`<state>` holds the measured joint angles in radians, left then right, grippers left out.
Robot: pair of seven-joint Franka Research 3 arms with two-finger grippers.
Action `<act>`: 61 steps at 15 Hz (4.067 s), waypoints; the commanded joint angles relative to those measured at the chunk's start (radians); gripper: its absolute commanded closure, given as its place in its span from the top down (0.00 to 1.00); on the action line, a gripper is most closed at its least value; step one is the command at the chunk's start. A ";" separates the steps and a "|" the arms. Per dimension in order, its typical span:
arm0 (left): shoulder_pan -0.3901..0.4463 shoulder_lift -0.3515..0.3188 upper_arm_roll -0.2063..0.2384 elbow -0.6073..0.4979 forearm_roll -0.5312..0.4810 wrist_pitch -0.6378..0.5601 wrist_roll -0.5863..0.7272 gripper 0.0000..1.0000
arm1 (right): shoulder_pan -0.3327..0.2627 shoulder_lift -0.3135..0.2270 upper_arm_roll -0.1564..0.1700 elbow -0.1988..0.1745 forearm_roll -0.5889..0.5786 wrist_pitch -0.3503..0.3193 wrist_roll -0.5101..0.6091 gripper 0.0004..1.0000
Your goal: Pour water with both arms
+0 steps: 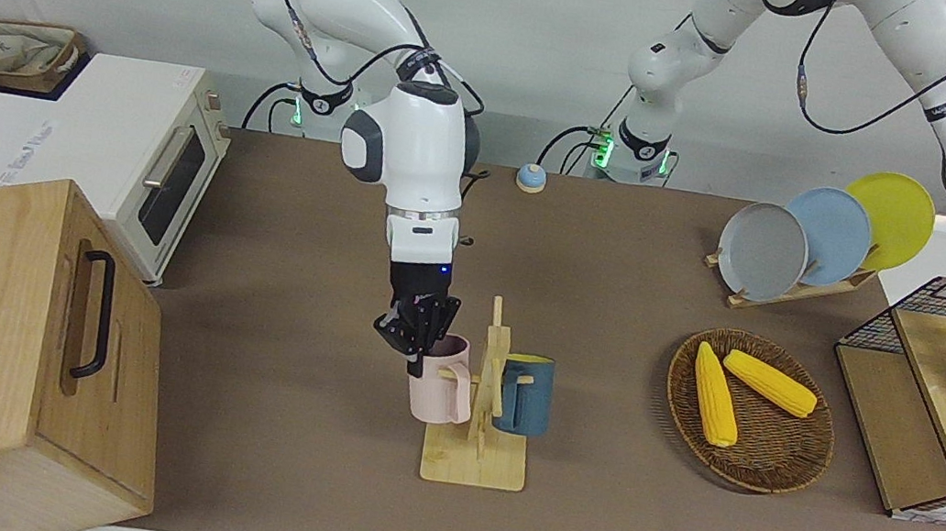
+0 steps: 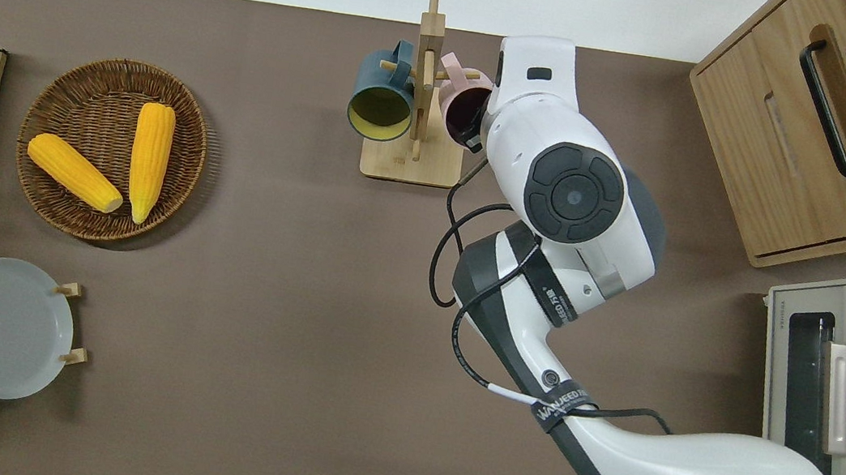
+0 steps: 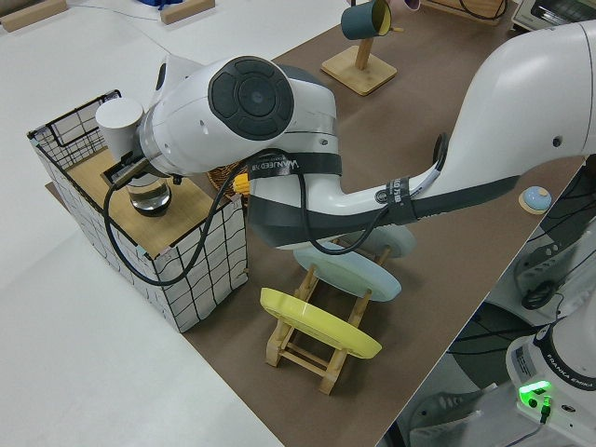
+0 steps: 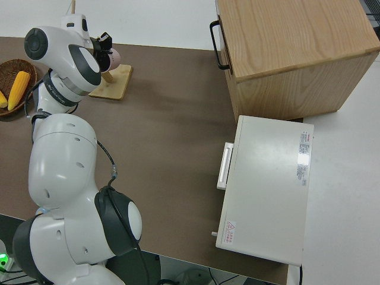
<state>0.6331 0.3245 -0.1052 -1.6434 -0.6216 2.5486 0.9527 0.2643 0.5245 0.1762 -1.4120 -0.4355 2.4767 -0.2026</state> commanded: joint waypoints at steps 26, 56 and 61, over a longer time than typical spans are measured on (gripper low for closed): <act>-0.035 -0.183 0.009 0.054 0.204 -0.238 -0.288 0.00 | -0.085 -0.106 0.005 -0.067 0.136 -0.070 -0.199 0.00; -0.118 -0.637 -0.131 -0.430 0.378 -0.261 -0.657 0.00 | -0.116 -0.294 0.052 -0.088 0.437 -0.565 0.317 0.00; -0.121 -0.734 -0.168 -0.541 0.376 -0.261 -0.670 0.00 | -0.113 -0.294 0.107 -0.079 0.543 -0.581 0.481 0.00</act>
<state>0.5174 -0.3122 -0.2594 -2.0898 -0.2639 2.2515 0.3121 0.1611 0.2410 0.2558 -1.4999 0.0289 1.9192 0.1831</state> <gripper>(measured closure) 0.366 0.952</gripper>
